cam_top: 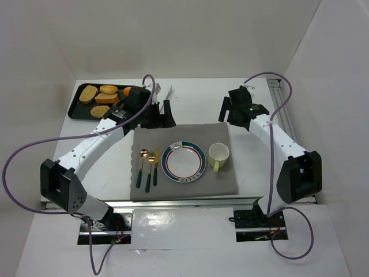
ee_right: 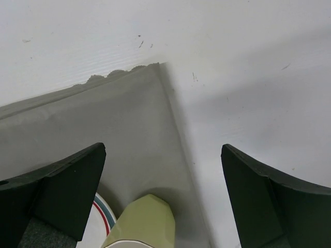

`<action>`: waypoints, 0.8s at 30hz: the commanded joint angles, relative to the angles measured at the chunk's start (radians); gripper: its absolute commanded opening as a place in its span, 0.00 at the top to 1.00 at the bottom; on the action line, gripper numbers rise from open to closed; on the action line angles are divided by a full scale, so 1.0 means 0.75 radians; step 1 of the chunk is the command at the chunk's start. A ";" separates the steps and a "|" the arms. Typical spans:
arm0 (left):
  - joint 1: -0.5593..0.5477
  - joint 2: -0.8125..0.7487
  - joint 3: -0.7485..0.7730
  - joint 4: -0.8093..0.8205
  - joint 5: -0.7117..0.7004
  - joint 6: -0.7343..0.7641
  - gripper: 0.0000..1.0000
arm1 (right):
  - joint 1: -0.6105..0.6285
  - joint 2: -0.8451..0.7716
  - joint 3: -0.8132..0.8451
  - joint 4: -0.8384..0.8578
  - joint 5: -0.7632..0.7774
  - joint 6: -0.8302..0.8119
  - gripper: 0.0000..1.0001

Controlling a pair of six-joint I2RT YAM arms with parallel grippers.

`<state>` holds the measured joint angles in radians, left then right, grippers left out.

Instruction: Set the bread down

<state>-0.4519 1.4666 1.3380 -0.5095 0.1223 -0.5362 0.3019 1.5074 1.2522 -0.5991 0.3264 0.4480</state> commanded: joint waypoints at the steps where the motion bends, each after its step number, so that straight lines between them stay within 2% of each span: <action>1: -0.025 0.045 0.091 0.008 0.023 -0.017 0.01 | -0.008 -0.093 -0.011 0.023 0.029 -0.004 0.00; 5: -0.052 0.102 0.181 -0.081 -0.069 -0.005 0.01 | -0.008 -0.110 -0.025 0.038 0.029 -0.004 0.00; 9: -0.064 0.237 0.330 -0.271 -0.305 0.021 0.01 | -0.008 -0.083 -0.011 0.024 0.029 -0.017 0.00; 12: -0.064 0.323 0.414 -0.372 -0.398 0.060 0.01 | -0.008 -0.083 -0.011 0.036 -0.012 -0.017 0.00; 15: -0.064 0.437 0.455 -0.372 -0.506 0.073 0.01 | -0.008 -0.071 -0.023 0.050 -0.026 -0.017 0.00; 20: 0.003 0.674 0.586 -0.449 -0.394 0.073 0.01 | -0.008 -0.057 -0.035 0.065 -0.083 -0.031 0.00; 24: 0.034 0.867 0.750 -0.517 -0.490 0.044 0.01 | -0.008 -0.028 -0.023 0.065 -0.083 -0.043 0.00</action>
<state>-0.4446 2.0670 1.8202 -0.8314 -0.1905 -0.5007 0.3019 1.4811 1.2335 -0.5861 0.2722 0.4355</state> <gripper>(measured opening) 0.992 0.999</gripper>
